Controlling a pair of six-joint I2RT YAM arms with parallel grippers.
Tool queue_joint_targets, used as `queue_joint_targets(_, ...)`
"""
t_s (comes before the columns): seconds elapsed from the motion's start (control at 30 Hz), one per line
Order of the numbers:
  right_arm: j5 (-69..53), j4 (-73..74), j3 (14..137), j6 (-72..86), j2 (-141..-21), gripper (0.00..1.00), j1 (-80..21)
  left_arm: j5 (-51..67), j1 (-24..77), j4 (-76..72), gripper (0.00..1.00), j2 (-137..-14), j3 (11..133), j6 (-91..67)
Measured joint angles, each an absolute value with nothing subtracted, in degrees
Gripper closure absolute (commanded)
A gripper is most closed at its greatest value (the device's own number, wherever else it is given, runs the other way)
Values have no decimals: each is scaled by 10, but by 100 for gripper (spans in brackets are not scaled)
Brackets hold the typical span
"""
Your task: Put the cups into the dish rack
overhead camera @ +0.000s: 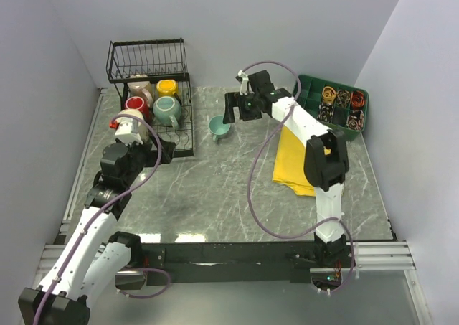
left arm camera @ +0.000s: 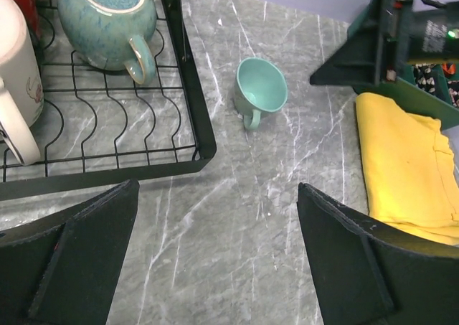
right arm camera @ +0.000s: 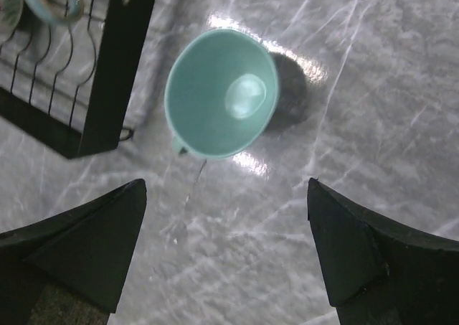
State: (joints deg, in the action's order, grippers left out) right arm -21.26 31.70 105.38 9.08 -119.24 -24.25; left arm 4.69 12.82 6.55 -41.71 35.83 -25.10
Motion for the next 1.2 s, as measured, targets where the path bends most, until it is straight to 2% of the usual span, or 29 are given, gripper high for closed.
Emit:
queue_joint_targets(0.13,-202,322,1112,122,-1251,16,-245,47,128,63,4,-430,358,-251)
queue_joint_targets(0.2,-197,326,1137,130,-1275,18,-246,47,128,63,4,-436,358,-251)
queue_joint_targets(0.3,-185,337,1174,138,-1310,33,-250,48,128,62,4,-440,358,-249)
queue_joint_targets(0.5,-161,351,1221,145,-1362,45,-260,53,128,61,4,-445,358,-247)
queue_joint_targets(0.57,-152,356,1223,145,-1368,52,-264,53,128,58,4,-445,358,-247)
queue_joint_targets(0.63,-143,358,1231,144,-1378,63,-267,54,128,55,4,-445,358,-247)
queue_joint_targets(0.8,-133,359,1242,143,-1398,83,-272,63,128,50,4,-448,358,-248)
queue_joint_targets(0.9,-136,359,1242,141,-1399,99,-271,74,128,47,3,-447,357,-256)
queue_joint_targets(1.07,-152,346,1218,137,-1389,100,-272,137,127,20,4,-442,353,-322)
queue_joint_targets(1.2,-176,334,1133,129,-1335,100,-267,210,127,-50,4,-440,335,-410)
